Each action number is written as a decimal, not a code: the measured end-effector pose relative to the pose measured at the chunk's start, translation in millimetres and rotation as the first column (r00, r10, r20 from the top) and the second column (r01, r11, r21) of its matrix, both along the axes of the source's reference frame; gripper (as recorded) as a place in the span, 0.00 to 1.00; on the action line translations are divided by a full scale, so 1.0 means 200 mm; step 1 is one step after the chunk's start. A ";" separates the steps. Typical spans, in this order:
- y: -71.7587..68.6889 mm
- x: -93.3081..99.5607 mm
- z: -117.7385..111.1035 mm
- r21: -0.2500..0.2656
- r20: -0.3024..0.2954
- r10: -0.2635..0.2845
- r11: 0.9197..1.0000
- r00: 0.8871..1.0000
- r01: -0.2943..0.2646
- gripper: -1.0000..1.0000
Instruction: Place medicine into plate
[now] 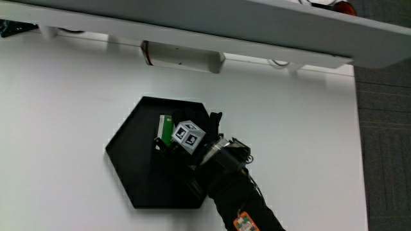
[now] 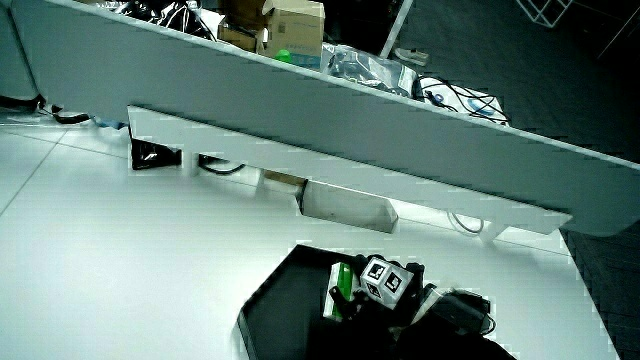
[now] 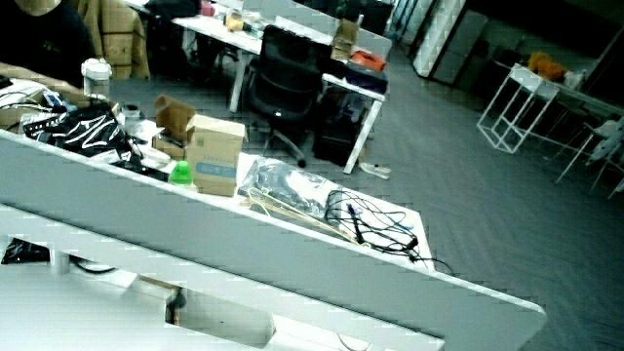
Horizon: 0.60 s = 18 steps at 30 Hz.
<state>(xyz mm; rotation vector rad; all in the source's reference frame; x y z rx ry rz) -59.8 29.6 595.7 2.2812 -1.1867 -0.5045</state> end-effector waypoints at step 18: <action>-0.01 -0.08 0.08 -0.067 -0.123 -0.084 0.995 0.989 0.076 0.50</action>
